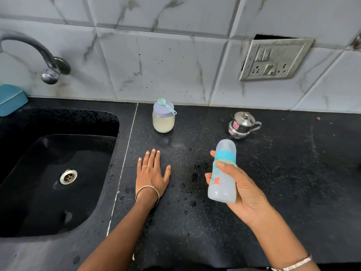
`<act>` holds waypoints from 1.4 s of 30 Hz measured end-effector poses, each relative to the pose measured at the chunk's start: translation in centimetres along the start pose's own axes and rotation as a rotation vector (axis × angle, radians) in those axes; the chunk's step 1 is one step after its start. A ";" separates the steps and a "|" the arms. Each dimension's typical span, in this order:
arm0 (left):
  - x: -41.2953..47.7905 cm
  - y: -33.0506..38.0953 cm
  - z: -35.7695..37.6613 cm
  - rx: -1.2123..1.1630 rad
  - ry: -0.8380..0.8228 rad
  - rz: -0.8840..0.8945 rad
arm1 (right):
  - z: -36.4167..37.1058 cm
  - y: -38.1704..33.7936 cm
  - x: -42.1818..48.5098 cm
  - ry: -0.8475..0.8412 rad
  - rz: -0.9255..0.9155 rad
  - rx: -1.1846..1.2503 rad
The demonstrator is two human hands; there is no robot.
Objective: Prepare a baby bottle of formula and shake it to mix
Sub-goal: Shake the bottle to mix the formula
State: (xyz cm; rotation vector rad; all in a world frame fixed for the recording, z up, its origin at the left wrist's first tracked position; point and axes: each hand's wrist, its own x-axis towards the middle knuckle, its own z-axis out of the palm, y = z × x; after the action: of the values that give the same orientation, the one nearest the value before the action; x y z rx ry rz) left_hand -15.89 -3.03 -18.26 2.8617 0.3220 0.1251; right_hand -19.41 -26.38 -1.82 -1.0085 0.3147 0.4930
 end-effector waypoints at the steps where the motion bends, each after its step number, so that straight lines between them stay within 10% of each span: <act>1: 0.0 0.0 0.0 -0.001 -0.001 0.002 | 0.1 -0.1 -0.1 -0.012 -0.017 0.010; 29: -0.1 0.1 -0.3 -0.022 -0.003 0.004 | 0.3 -3.8 -1.1 0.143 -0.428 -0.061; 34: 0.0 -0.1 0.1 -0.024 0.021 0.000 | 0.0 -4.4 -1.7 0.025 -0.242 -0.470; 39: 0.0 -0.1 0.1 -0.015 0.019 0.002 | -0.1 -4.2 -0.2 0.230 -0.382 -0.162; 42: 0.0 -0.1 0.1 -0.008 0.010 0.000 | 0.2 -4.1 -0.4 0.128 -0.248 -0.406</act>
State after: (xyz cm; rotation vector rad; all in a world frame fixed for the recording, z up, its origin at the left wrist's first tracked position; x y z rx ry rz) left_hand -15.94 -2.95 -18.38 2.8539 0.3221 0.1404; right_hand -17.52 -28.11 1.46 -1.4574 0.2017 0.2708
